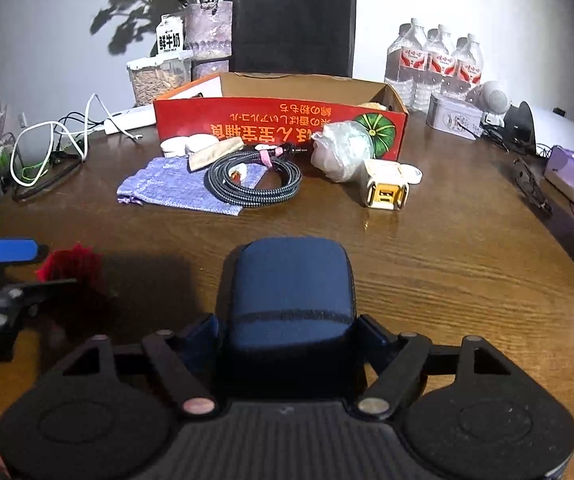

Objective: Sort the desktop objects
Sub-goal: 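Carry the rose and pouch into the cardboard box and open both tools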

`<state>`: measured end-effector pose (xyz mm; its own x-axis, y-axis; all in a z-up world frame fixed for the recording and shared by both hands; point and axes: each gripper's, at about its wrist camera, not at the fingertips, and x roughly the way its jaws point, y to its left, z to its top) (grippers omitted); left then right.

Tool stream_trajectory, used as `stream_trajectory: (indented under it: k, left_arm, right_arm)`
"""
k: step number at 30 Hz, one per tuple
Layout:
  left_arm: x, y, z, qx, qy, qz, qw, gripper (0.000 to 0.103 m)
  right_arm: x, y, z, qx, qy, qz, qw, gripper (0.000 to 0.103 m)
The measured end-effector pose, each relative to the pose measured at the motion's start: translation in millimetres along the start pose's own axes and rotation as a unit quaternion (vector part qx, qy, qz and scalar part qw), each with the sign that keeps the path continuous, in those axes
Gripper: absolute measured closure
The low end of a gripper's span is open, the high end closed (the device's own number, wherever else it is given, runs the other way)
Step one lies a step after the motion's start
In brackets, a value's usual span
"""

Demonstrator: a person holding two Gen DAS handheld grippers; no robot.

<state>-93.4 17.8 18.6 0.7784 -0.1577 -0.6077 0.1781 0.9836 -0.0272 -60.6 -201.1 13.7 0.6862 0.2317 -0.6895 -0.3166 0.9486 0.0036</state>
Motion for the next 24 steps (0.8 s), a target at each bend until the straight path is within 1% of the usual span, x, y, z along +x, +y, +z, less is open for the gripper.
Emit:
stream_trajectory:
  k: [1,2,3,4,5,6,7,8,10,12,14,16,19,20,21,23,24]
  left_arm:
    - [-1,-1,0,0.006,-0.004,-0.006,1.0,0.014]
    - [0,-3,0,0.012,-0.007,-0.01,0.9998,0.014]
    - [2,-5,0,0.016,-0.008,-0.01,0.9998,0.015]
    - [4,-7,0,0.02,-0.006,-0.008,0.9997,0.026]
    - [8,-8,0,0.025,-0.001,-0.008,0.9997,0.054]
    - [13,-9,0,0.028,0.01,-0.008,0.9995,0.057]
    - [14,-10,0,0.028,0.009,-0.008,0.9995,0.06]
    - [13,-10,2,0.032,0.003,-0.01,0.9994,0.066]
    - [8,-8,8,0.031,-0.015,-0.01,0.9993,0.07]
    - [3,0,22,0.021,-0.036,-0.004,0.9991,0.071]
    - [0,14,45,0.0,-0.06,-0.014,0.9981,0.072]
    - [0,28,76,-0.009,-0.087,-0.025,0.9959,0.072]
    - [8,44,134,-0.004,-0.133,-0.016,0.9909,0.072]
    - [16,50,156,-0.002,-0.141,-0.016,0.9899,0.072]
    - [30,57,184,-0.008,-0.142,-0.014,0.9898,0.072]
    - [61,68,228,-0.024,-0.12,-0.027,0.9921,0.072]
    - [84,72,250,-0.031,-0.111,-0.027,0.993,0.072]
  right_arm:
    - [2,0,1,0.001,0.0,0.001,1.0,0.028]
    - [4,1,2,0.002,0.002,-0.001,1.0,0.035]
    - [5,2,3,-0.002,0.002,-0.003,1.0,0.036]
    - [5,2,3,-0.007,-0.002,-0.001,1.0,0.038]
    - [4,3,3,-0.009,-0.005,0.001,1.0,0.04]
    - [3,2,4,-0.007,-0.006,0.004,1.0,0.042]
    - [2,1,6,-0.005,-0.006,0.007,1.0,0.043]
    - [0,-1,8,-0.001,-0.007,0.013,1.0,0.043]
    - [-8,-8,17,0.017,-0.02,0.041,0.999,0.044]
    - [-20,-17,32,0.037,-0.044,0.08,0.995,0.044]
    - [-28,-24,55,0.047,-0.071,0.103,0.991,0.044]
    - [-29,-31,89,0.045,-0.095,0.108,0.989,0.044]
    - [-13,-47,156,0.045,-0.129,0.084,0.987,0.044]
    - [-2,-52,180,0.048,-0.136,0.074,0.987,0.044]
    - [15,-59,208,0.055,-0.137,0.064,0.987,0.044]
    - [60,-68,257,0.064,-0.124,0.046,0.989,0.044]
    - [86,-74,275,0.077,-0.113,0.036,0.99,0.044]
